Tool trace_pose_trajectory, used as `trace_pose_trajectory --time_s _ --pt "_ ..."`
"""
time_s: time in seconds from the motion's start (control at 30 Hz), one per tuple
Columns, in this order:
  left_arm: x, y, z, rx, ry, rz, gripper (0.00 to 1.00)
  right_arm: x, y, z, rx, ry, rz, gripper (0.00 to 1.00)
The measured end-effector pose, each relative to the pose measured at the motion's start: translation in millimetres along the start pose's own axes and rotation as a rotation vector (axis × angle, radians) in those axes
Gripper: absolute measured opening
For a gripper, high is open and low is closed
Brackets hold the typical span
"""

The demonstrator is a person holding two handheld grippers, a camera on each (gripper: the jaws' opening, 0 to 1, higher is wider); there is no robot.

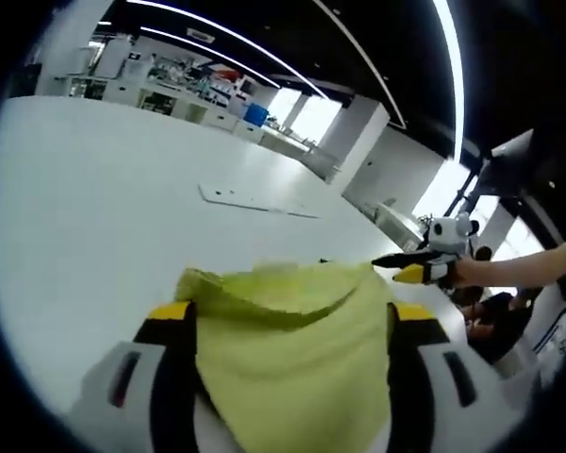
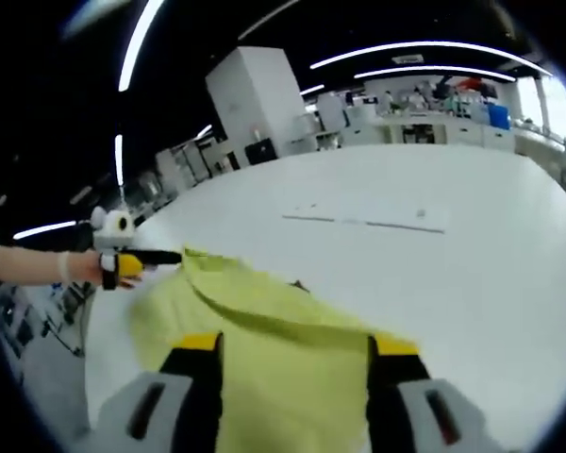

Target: Fold the garment on the visible template until the final outline fits inside the template.

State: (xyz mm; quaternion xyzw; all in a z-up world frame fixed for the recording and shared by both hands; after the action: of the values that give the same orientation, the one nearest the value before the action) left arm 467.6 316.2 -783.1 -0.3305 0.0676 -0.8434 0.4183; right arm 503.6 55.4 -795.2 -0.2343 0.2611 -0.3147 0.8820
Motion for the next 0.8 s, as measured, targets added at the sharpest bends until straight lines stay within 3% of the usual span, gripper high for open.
trace_pose_trajectory --time_s 0.23,0.5,0.8 --pt "-1.7 -3.1 -1.3 -0.009 0.002 0.001 0.81 1.7 0.3 -1.4 -0.011 -0.015 0.002 0.61" --pt "9.1 -8.5 -4.3 -0.017 0.012 -0.009 0.81 -3.8 -2.5 4.3 0.005 -0.007 0.016 0.61" --pt "11.1 -18.7 -2.7 -0.021 0.036 -0.022 0.83 -8.7 -15.8 8.5 0.017 -0.012 0.023 0.63"
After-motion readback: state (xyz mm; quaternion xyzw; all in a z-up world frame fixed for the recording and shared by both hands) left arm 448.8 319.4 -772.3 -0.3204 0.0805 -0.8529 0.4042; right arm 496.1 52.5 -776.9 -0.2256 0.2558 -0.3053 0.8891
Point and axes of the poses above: the point that each gripper's makers call its tool centre point, and the gripper's own axes: y roughly forward along the fingers, x roughly to its right, z roughly out of its top, the point moved 2 cm from there along -y, roughly backward along the fingers, and after that the axes turned 3 degrees about -x, right-handed, at the moved point
